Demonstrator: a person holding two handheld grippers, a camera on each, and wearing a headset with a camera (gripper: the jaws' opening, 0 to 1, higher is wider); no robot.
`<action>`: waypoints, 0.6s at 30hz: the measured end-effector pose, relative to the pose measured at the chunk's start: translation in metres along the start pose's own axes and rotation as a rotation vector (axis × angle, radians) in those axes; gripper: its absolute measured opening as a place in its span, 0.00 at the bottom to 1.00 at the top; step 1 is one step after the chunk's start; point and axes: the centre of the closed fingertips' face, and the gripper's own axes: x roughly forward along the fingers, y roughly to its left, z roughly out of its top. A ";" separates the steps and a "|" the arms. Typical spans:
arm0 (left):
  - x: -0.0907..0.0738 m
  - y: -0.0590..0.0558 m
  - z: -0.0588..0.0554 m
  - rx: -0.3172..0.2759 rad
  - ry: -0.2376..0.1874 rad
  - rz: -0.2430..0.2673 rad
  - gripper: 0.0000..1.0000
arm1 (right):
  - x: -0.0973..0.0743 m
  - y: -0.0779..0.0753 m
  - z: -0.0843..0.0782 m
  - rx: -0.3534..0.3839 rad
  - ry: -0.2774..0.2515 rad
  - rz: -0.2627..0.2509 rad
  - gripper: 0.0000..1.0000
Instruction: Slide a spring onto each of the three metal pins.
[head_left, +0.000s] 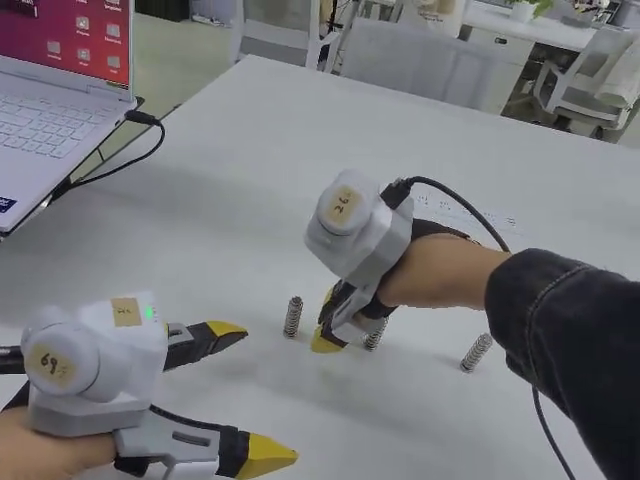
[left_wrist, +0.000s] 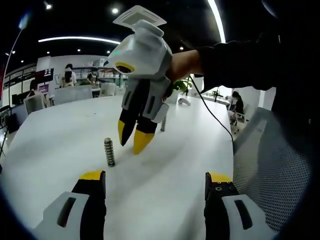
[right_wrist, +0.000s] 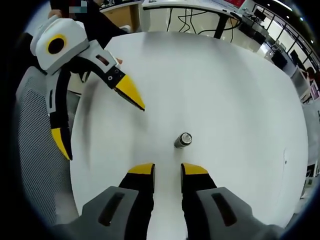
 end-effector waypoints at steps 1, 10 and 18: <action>0.000 0.000 0.000 0.001 0.002 -0.001 0.78 | -0.001 0.001 -0.001 0.001 -0.003 -0.002 0.19; 0.001 -0.007 0.002 0.009 0.009 -0.010 0.78 | -0.009 0.016 -0.003 0.023 -0.049 -0.015 0.19; 0.001 -0.011 0.004 0.014 0.009 -0.016 0.78 | -0.014 0.032 -0.009 0.041 -0.077 -0.021 0.19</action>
